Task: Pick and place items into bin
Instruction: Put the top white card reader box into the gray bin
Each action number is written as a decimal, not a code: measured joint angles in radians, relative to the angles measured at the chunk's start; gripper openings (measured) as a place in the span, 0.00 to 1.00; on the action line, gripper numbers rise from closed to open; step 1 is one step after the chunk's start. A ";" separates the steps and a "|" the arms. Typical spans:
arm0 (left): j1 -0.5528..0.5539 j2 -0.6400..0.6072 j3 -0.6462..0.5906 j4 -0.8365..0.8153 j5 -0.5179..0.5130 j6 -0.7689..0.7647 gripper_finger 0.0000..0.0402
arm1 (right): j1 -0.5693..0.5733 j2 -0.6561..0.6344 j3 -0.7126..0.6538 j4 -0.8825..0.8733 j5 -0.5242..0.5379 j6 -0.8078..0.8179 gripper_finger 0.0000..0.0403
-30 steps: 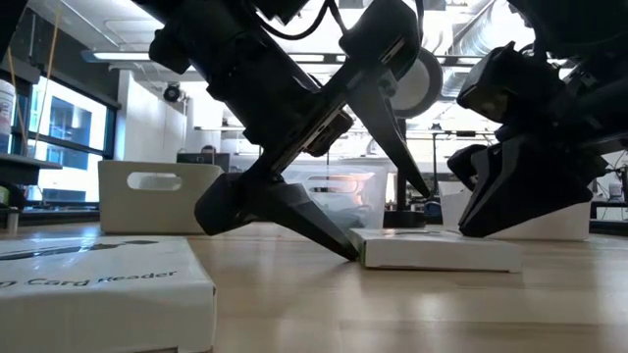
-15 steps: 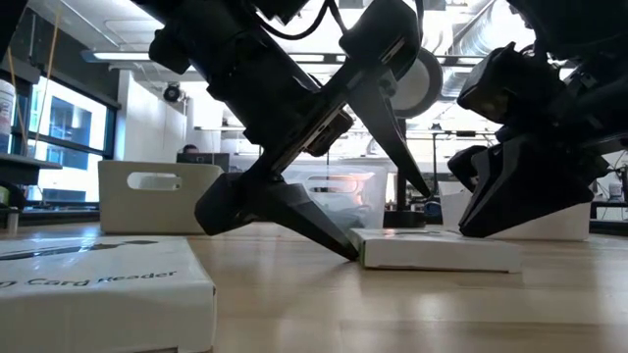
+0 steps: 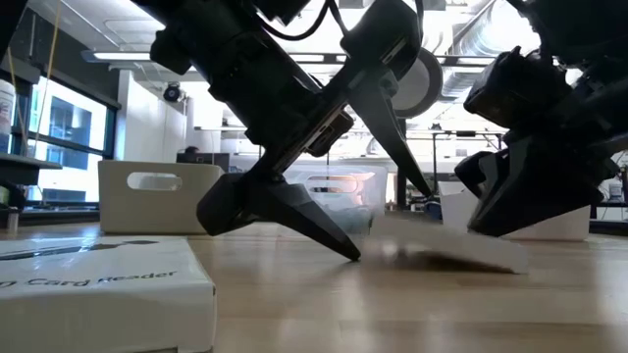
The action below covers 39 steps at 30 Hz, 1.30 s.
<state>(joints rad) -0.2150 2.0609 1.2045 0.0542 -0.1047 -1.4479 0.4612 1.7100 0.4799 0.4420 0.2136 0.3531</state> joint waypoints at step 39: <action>0.006 0.000 0.001 -0.004 -0.001 -0.015 0.70 | 0.011 -0.110 -0.006 0.012 0.053 -0.040 0.04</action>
<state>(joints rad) -0.2089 2.0609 1.2053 0.0498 -0.1055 -1.4631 0.4721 1.6001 0.4740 0.4542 0.2670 0.3126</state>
